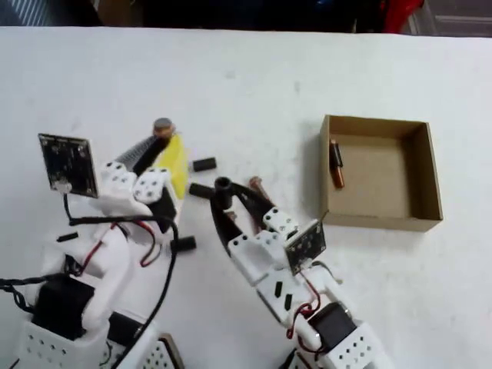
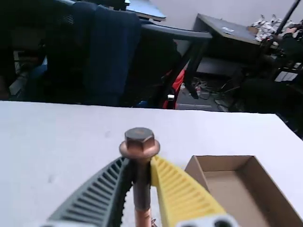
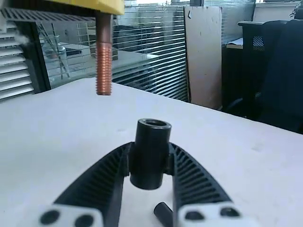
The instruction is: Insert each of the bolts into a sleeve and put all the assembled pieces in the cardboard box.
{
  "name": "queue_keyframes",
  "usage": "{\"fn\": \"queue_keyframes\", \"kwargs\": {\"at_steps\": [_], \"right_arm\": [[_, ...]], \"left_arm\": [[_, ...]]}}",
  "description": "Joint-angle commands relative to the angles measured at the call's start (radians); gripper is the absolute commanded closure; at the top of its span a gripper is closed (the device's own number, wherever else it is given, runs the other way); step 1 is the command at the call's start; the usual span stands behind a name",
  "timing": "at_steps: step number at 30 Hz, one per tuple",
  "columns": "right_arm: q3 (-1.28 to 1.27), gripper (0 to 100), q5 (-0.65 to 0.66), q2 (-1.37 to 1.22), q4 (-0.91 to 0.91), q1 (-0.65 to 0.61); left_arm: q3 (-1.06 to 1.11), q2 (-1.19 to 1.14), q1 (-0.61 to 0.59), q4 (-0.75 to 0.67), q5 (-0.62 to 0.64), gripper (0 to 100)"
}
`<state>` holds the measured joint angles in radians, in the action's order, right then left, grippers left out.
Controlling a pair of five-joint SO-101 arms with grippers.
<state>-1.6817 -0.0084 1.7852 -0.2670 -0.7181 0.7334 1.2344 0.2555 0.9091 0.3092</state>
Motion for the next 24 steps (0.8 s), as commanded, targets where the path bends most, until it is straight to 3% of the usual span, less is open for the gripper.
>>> {"fn": "queue_keyframes", "kwargs": {"at_steps": [1,5,10,15,24], "right_arm": [[-0.009,98.1,0.002,0.007,0.031,-0.002],[-0.009,98.1,0.103,0.01,0.033,-0.004],[-0.009,98.1,0.13,0.013,0.033,-0.005],[-0.009,98.1,0.201,0.013,0.03,-0.004],[-0.009,98.1,0.245,0.013,0.027,-0.002]], "left_arm": [[-0.011,0.021,0.097,-0.08,-0.014,98],[-0.009,0.021,0.139,-0.127,-0.014,98],[0.014,0.021,0.189,-0.13,-0.015,98],[0.051,0.021,0.225,-0.135,-0.101,98],[0.183,0.022,0.222,-0.339,-0.106,98]]}}
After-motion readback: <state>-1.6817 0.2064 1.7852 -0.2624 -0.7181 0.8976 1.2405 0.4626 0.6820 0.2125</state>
